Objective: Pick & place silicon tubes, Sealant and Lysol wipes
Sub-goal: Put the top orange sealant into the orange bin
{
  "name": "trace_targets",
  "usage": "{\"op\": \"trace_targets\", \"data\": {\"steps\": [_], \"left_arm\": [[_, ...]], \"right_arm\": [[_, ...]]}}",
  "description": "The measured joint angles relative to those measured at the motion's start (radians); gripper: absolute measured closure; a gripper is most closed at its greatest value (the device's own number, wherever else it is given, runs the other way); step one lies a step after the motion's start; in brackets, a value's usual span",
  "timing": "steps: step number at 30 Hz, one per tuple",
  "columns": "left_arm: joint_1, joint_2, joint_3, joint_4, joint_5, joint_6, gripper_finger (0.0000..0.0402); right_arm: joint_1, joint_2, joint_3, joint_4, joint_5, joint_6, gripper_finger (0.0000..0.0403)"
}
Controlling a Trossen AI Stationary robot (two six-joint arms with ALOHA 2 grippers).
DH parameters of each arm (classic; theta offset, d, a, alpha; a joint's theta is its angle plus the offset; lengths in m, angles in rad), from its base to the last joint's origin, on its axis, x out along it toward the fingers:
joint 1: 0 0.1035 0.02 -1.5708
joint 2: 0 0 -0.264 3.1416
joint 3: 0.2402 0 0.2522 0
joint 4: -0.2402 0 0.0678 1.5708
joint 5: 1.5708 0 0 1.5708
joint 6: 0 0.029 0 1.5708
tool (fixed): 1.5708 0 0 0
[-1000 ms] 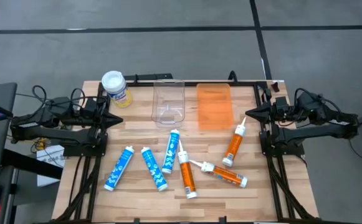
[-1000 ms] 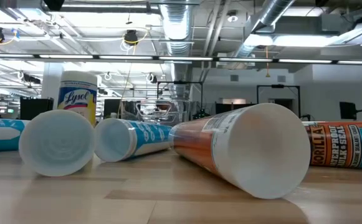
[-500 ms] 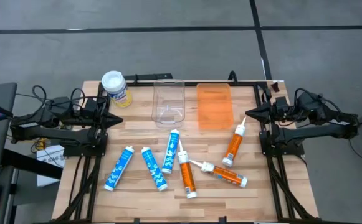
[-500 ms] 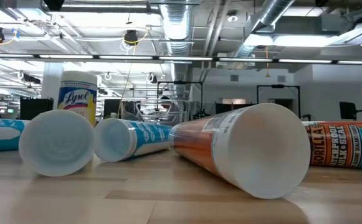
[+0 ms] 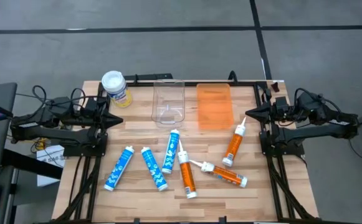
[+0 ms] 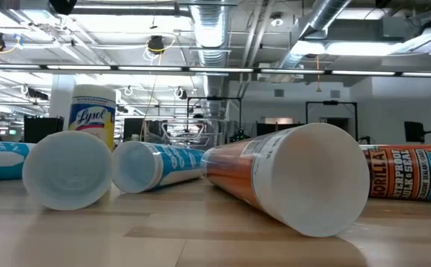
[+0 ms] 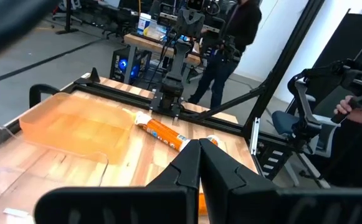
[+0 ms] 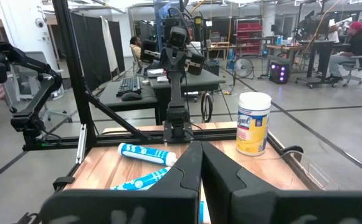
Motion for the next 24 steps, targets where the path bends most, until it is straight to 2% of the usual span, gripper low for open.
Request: {"op": "trace_targets", "data": {"steps": [6, 10, 13, 17, 24], "left_arm": [[0.000, -0.013, 0.000, -0.001, 0.000, 0.046, 0.0402], [0.000, -0.045, 0.000, -0.057, -0.011, 0.063, 0.0402], [0.000, -0.105, -0.021, -0.072, -0.040, 0.058, 0.0402], [0.000, -0.228, -0.120, -0.014, -0.057, 0.053, 0.0402], [0.000, -0.400, -0.384, 0.135, -0.053, 0.004, 0.0402]], "right_arm": [[-0.001, -0.007, 0.000, -0.046, -0.001, 0.075, 0.0403], [0.001, -0.060, 0.000, -0.145, -0.031, 0.088, 0.0403], [0.001, -0.128, -0.008, -0.143, -0.063, 0.086, 0.0403], [0.001, -0.243, -0.050, -0.147, -0.064, 0.093, 0.0403], [0.001, -0.413, -0.209, -0.124, -0.054, 0.178, 0.0403]]}}
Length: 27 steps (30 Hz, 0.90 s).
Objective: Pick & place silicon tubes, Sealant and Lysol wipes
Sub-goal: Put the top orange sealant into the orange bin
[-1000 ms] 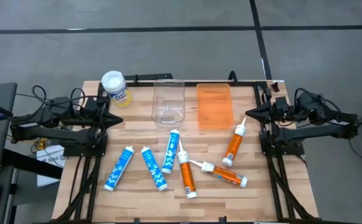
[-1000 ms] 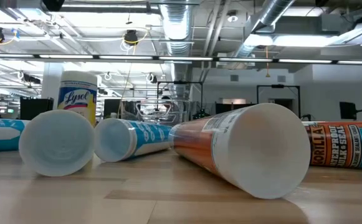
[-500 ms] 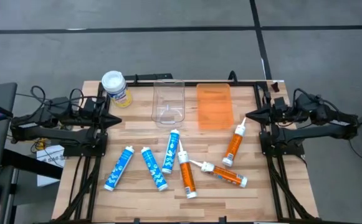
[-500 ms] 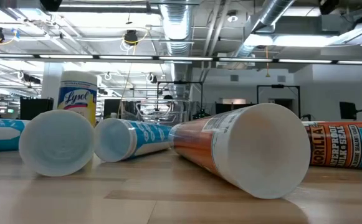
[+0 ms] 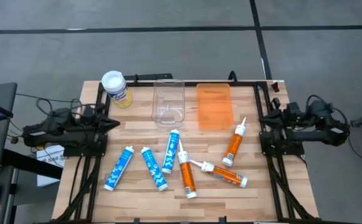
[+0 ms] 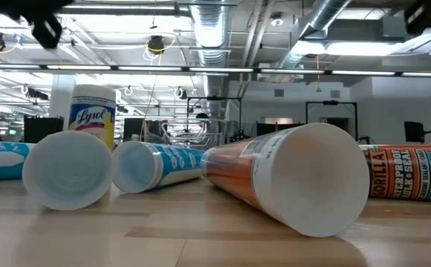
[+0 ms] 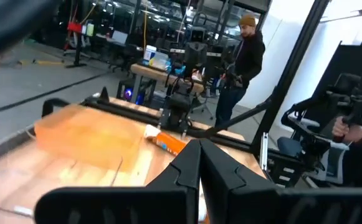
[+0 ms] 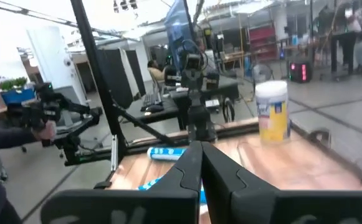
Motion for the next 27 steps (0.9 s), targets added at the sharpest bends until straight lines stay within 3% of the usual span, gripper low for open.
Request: {"op": "trace_targets", "data": {"steps": [7, 15, 27], "left_arm": [[0.000, 0.015, -0.173, 0.120, -0.059, -0.021, 0.0402], [0.000, 0.015, -0.190, 0.059, -0.109, -0.036, 0.0402], [0.000, 0.015, -0.190, 0.036, -0.113, -0.035, 0.0402]], "right_arm": [[-0.002, 0.045, -0.124, 0.085, 0.002, 0.074, 0.0403], [-0.002, 0.136, -0.125, 0.077, 0.006, 0.224, 0.0403], [-0.001, 0.475, 0.051, -0.283, -0.006, 0.576, 0.0403]]}}
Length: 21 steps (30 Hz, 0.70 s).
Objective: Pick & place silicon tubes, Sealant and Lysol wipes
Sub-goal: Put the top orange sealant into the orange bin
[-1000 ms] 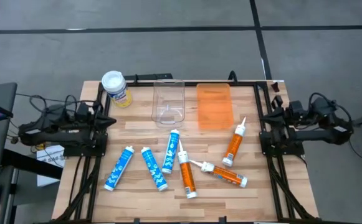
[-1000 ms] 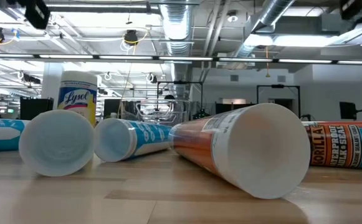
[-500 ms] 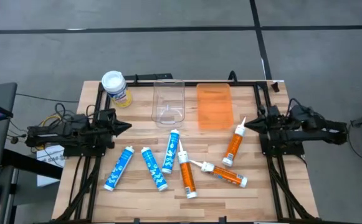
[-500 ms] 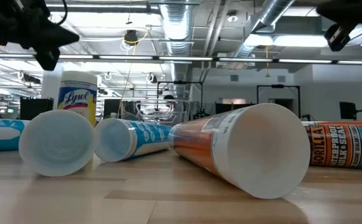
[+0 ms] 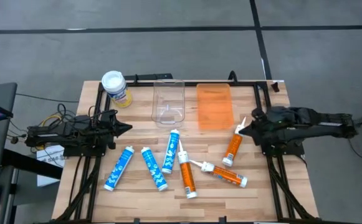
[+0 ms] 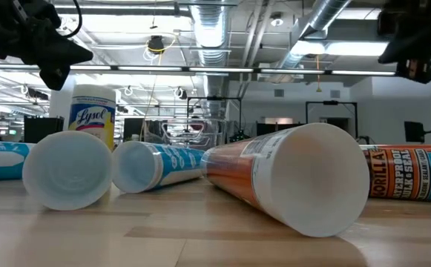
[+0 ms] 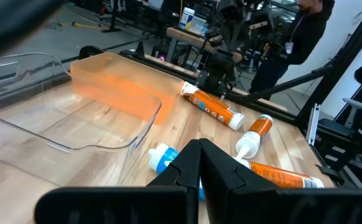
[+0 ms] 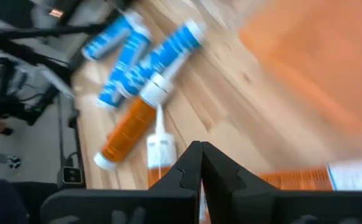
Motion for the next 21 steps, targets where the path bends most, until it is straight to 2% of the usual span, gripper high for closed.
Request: {"op": "trace_targets", "data": {"steps": [6, 21], "left_arm": [[0.000, 0.000, 0.000, 0.000, 0.000, 0.000, 0.0402], [0.000, 0.000, 0.000, 0.000, 0.000, -0.019, 0.0402]], "right_arm": [[0.000, 0.157, 0.090, -0.069, -0.047, 0.114, 0.0403], [0.000, 0.313, 0.100, -0.061, -0.047, 0.113, 0.0403]]}}
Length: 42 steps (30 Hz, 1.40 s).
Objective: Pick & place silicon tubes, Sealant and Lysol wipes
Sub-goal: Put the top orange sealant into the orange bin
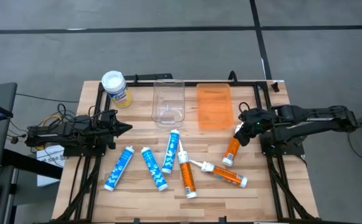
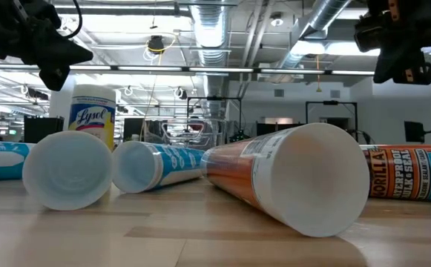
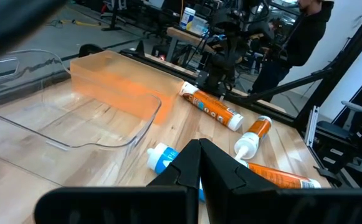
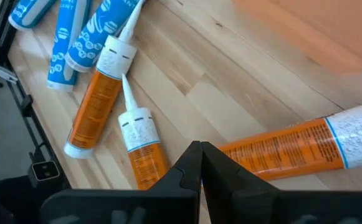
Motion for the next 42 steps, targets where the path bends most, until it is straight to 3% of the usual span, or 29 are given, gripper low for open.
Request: {"op": "trace_targets", "data": {"steps": [10, 17, 29, 34, 42], "left_arm": [[0.000, 0.000, 0.000, -0.002, 0.000, -0.002, 0.0402], [0.000, 0.000, 0.000, -0.003, 0.000, -0.001, 0.0402], [0.000, 0.000, 0.000, -0.009, 0.000, -0.001, 0.0402], [0.000, 0.000, 0.000, -0.011, 0.000, -0.001, 0.0402], [0.000, 0.000, 0.000, -0.016, 0.000, 0.004, 0.0402]], "right_arm": [[0.000, 0.067, 0.000, 0.057, -0.002, 0.000, 0.0403], [-0.001, 0.083, 0.000, 0.056, -0.076, 0.001, 0.0403], [0.002, 0.083, 0.000, -0.036, -0.079, 0.209, 0.0399], [0.024, 0.083, 0.000, -0.125, -0.082, 0.281, 0.0360], [0.037, 0.083, 0.000, -0.147, -0.076, 0.389, 0.0242]]}}
